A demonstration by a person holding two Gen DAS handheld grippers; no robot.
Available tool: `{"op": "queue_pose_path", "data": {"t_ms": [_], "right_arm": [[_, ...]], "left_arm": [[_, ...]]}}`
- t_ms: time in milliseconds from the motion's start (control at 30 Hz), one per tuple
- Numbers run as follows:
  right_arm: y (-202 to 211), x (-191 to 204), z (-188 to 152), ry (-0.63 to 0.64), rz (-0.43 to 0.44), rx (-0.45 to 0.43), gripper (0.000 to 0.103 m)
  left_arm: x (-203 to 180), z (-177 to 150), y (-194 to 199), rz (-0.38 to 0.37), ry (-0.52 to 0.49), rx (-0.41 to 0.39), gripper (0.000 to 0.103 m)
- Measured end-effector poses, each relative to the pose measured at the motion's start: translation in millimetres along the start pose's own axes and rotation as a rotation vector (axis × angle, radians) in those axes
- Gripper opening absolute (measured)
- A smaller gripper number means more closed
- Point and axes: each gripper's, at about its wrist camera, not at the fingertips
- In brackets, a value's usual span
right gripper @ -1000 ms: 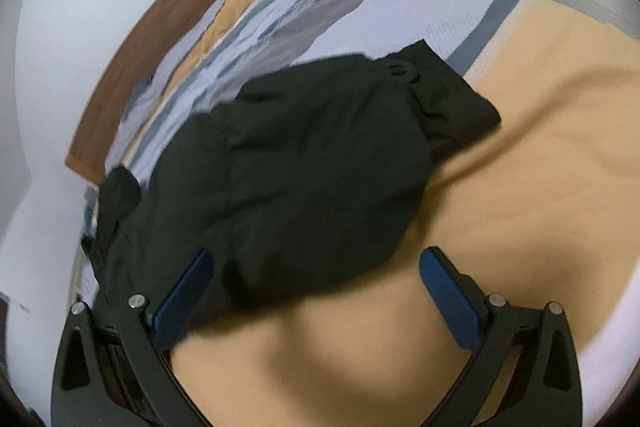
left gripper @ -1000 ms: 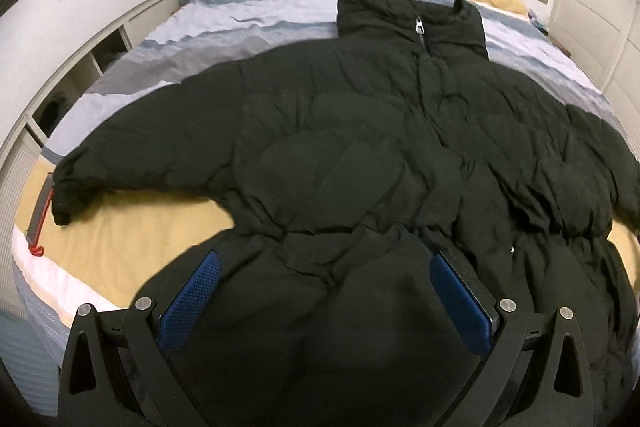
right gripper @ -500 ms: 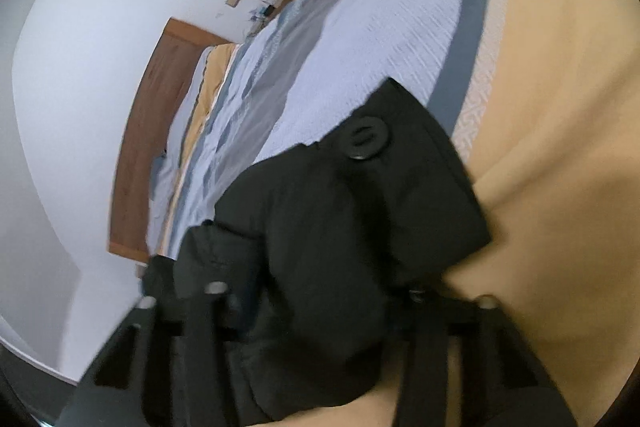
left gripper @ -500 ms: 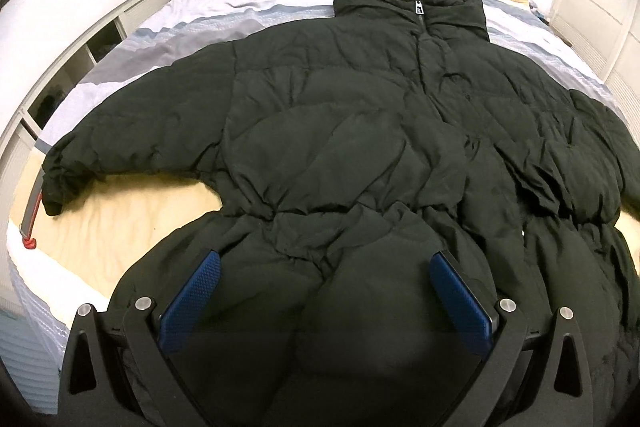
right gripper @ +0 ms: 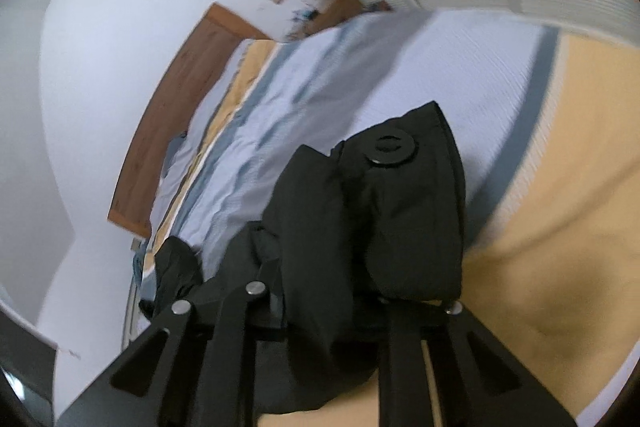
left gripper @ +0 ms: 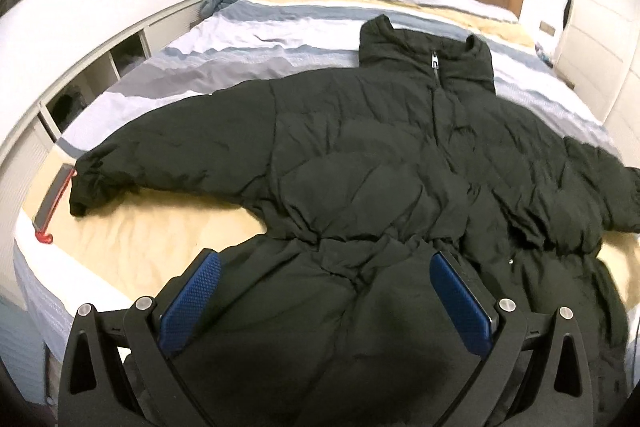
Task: Fold large clothes
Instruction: 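Carry the held sleeve across the jacket body and open the right tool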
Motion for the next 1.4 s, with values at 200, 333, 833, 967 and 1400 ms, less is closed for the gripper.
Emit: {"op": "queue_pose_path", "data": {"t_ms": [200, 333, 833, 967, 1400], "right_arm": [[39, 61, -2, 0.153, 0.065, -0.048, 0.016], [63, 104, -16, 0.254, 0.123, -0.062, 0.016], [96, 215, -133, 0.537, 0.313, 0.038, 0.016], [92, 227, -171, 0.637, 0.302, 0.071, 0.016], [50, 255, -285, 0.918, 0.177, 0.221, 0.02]], "left_arm": [[5, -1, 23, -0.003, 0.02, -0.032, 0.102], [12, -3, 38, -0.008, 0.024, -0.036, 0.102], [46, -16, 77, -0.018, 0.083, -0.059, 0.102], [54, -22, 81, 0.014, 0.088, -0.059, 0.102], [71, -32, 81, 0.01, 0.107, -0.069, 0.102]]}}
Point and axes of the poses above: each gripper's, at about its wrist camera, not at the fingertips, and y roughly against the way its jaws point, x to its left, z to its top, and after that the axes turned 14 degrees about -z, right-handed
